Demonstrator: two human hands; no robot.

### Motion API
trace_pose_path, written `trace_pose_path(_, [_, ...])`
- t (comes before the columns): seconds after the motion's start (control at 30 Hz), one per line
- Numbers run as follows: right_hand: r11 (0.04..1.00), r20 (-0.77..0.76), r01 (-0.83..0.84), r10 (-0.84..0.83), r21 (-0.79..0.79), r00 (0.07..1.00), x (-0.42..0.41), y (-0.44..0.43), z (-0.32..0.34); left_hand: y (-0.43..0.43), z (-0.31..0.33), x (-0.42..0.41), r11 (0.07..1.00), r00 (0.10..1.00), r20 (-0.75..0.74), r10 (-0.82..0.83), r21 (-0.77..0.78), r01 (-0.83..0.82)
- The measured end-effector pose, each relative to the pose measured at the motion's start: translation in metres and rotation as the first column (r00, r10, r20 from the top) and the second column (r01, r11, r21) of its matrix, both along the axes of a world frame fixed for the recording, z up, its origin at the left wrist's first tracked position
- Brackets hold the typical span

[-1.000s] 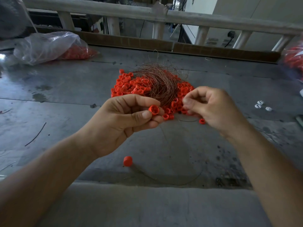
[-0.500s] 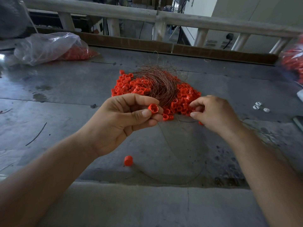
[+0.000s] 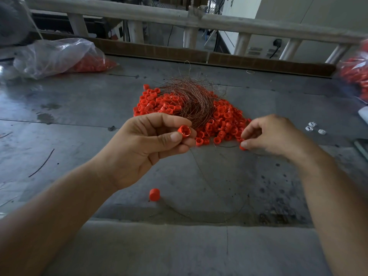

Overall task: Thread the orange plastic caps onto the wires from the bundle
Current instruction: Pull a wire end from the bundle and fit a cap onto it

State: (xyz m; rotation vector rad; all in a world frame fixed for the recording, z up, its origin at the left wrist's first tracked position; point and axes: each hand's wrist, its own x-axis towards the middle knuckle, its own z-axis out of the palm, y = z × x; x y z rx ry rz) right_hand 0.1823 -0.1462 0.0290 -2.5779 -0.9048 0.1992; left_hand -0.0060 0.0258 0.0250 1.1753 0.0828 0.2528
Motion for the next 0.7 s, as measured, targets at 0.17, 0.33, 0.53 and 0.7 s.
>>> trace_pose_path(0.17, [0.994, 0.023, -0.059, 0.062, -0.088, 0.998, -0.003, 0.003, -0.006, 0.000, 0.000, 0.000, 1.000, 1.000, -0.006, -0.006, 0.004, 0.006])
trace_pose_path(0.33, [0.948, -0.184, -0.101, 0.162, 0.302, 0.969, -0.012, 0.006, 0.006, 0.000, -0.002, 0.000, 1.000, 1.000, -0.012, -0.007, 0.019, 0.007])
trace_pose_path(0.53, [0.788, -0.499, 0.002, 0.388, 0.616, 0.775, -0.048, 0.023, 0.010, 0.000, -0.003, 0.001, 0.999, 1.000, -0.023, -0.016, 0.037, 0.017])
trace_pose_path(0.7, [0.733, -0.593, 0.043, 0.512, 0.679, 0.622, -0.060, 0.029, 0.005, -0.001, -0.005, 0.002, 0.997, 0.998, -0.058, 0.007, 0.074, -0.002])
